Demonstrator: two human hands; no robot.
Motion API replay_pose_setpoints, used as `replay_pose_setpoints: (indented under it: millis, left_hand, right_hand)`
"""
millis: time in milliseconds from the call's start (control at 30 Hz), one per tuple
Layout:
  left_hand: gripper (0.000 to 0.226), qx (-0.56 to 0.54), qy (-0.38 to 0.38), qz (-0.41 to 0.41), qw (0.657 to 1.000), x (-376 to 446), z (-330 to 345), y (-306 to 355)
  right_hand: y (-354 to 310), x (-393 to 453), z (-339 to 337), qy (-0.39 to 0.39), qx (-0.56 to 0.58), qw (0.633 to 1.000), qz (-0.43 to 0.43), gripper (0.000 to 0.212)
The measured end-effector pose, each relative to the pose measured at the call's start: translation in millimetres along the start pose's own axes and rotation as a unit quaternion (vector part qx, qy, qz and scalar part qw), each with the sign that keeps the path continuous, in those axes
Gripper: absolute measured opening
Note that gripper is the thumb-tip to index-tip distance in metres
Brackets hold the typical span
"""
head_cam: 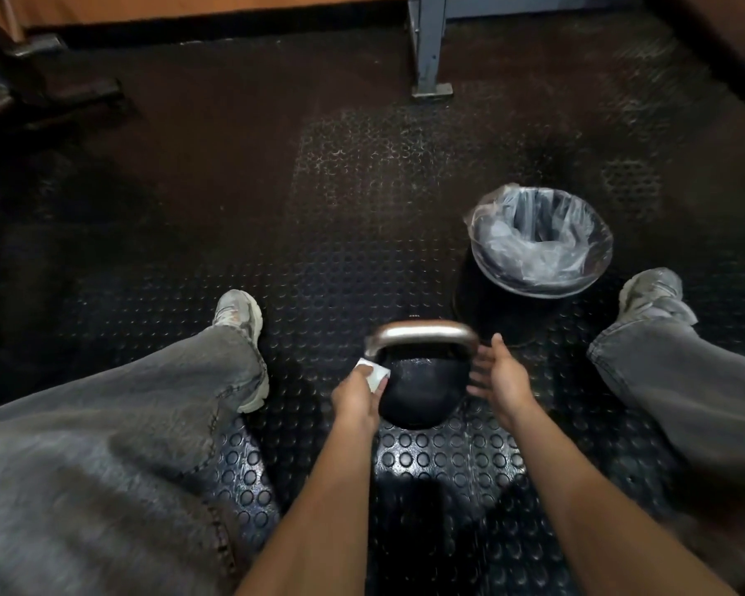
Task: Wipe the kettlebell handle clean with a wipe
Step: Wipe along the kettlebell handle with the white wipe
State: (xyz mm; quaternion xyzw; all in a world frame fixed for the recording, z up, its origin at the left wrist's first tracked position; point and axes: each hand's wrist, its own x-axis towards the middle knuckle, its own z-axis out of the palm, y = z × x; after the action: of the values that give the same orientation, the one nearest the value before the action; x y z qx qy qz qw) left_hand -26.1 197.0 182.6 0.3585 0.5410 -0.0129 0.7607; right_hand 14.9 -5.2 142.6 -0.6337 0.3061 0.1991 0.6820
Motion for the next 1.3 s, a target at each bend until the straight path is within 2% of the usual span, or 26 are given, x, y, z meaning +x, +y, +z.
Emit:
replay_pose_setpoints:
  millis: [67, 100, 167, 233, 300, 367, 467, 533, 567, 600, 667, 767, 833, 900, 933, 1033, 1100, 1133, 1200, 1300]
  left_hand:
    - [0.016, -0.010, 0.000, -0.001, 1.000, -3.6, 5.5, 2.1]
    - [0.012, 0.002, 0.011, 0.024, 1.000, -3.0, 7.1, -0.3]
    - [0.009, 0.080, 0.044, 0.129, 0.987, -0.7, 9.2, -9.7]
    - [0.008, 0.140, 0.019, 0.236, 0.961, -11.2, 10.6, -17.4]
    - [0.009, 0.179, -0.013, 0.296, 0.938, -14.3, 10.3, -24.9]
    - [0.011, 0.186, 0.007, 0.287, 0.940, -9.7, 9.0, -27.5]
    - [0.011, 0.133, 0.068, 0.168, 0.975, 5.1, 8.6, -26.7]
    - [0.008, 0.079, 0.069, 0.097, 0.990, 11.1, 10.0, -23.7]
    - [0.009, 0.051, 0.071, 0.089, 0.992, 9.6, 11.9, -21.5]
    - [0.009, 0.050, 0.080, 0.107, 0.990, 5.8, 14.2, -19.3]
    - [0.008, 0.103, 0.094, 0.204, 0.969, -11.0, 19.3, -17.2]
    - [0.015, 0.197, 0.018, 0.357, 0.913, -31.4, 23.4, -23.3]
    - [0.016, 0.239, -0.011, 0.385, 0.891, -29.2, 20.2, -29.2]
    - [0.014, 0.235, 0.007, 0.363, 0.902, -21.1, 15.6, -30.6]
    - [0.012, 0.208, 0.033, 0.323, 0.923, -14.0, 13.5, -30.4]
    - [0.007, 0.087, 0.098, 0.188, 0.973, 4.0, 6.6, -25.6]
    - [0.006, 0.009, 0.088, 0.151, 0.985, 8.3, 8.0, -21.5]
    - [0.006, 0.033, 0.087, 0.179, 0.979, 5.2, 10.4, -20.0]
    - [0.005, 0.154, 0.076, 0.307, 0.936, -12.9, 18.2, -17.3]
    - [0.002, 0.294, -0.011, 0.489, 0.821, -26.4, 20.8, -20.8]
  right_hand:
    - [-1.0, 2.1, 1.5, 0.001, 0.015, 1.000, 0.004, 0.060]
    - [-2.6, 2.4, 2.7, 0.003, 0.018, 1.000, 0.005, 0.060]
    - [-3.4, 4.3, 4.3, 0.004, 0.025, 1.000, 0.007, 0.061]
    - [-1.8, 5.5, 6.4, 0.008, 0.027, 1.000, 0.004, 0.059]
    - [0.5, 5.7, 5.9, 0.008, 0.023, 1.000, 0.001, 0.059]
    - [2.5, 5.5, 3.9, 0.001, 0.019, 1.000, -0.006, 0.060]
    - [3.3, 4.9, 1.9, -0.007, 0.019, 1.000, -0.009, 0.058]
    - [2.8, 4.6, 2.0, -0.006, 0.019, 1.000, -0.009, 0.057]
    - [2.5, 4.1, 2.3, -0.005, 0.019, 1.000, -0.008, 0.057]
    - [2.4, 4.2, 3.1, -0.003, 0.021, 1.000, -0.008, 0.057]
    - [2.1, 3.5, 4.0, 0.001, 0.024, 1.000, -0.009, 0.057]
    - [2.8, 1.3, 4.7, 0.004, 0.025, 1.000, -0.011, 0.056]
    - [3.4, -0.1, 4.5, 0.005, 0.025, 1.000, -0.013, 0.055]
    - [3.5, -0.3, 3.6, 0.004, 0.028, 0.999, -0.015, 0.055]
    - [3.9, 0.2, 3.1, 0.003, 0.029, 0.999, -0.015, 0.054]
    - [4.9, 1.3, 2.7, 0.001, 0.029, 0.999, -0.016, 0.054]
    - [5.9, 2.6, 3.3, 0.004, 0.031, 0.999, -0.015, 0.054]
    - [6.1, 3.1, 3.8, 0.005, 0.031, 0.999, -0.015, 0.054]
    - [6.7, 3.3, 4.0, 0.003, 0.032, 0.999, -0.014, 0.055]
    - [7.6, 2.3, 3.9, 0.000, 0.036, 0.999, -0.015, 0.055]
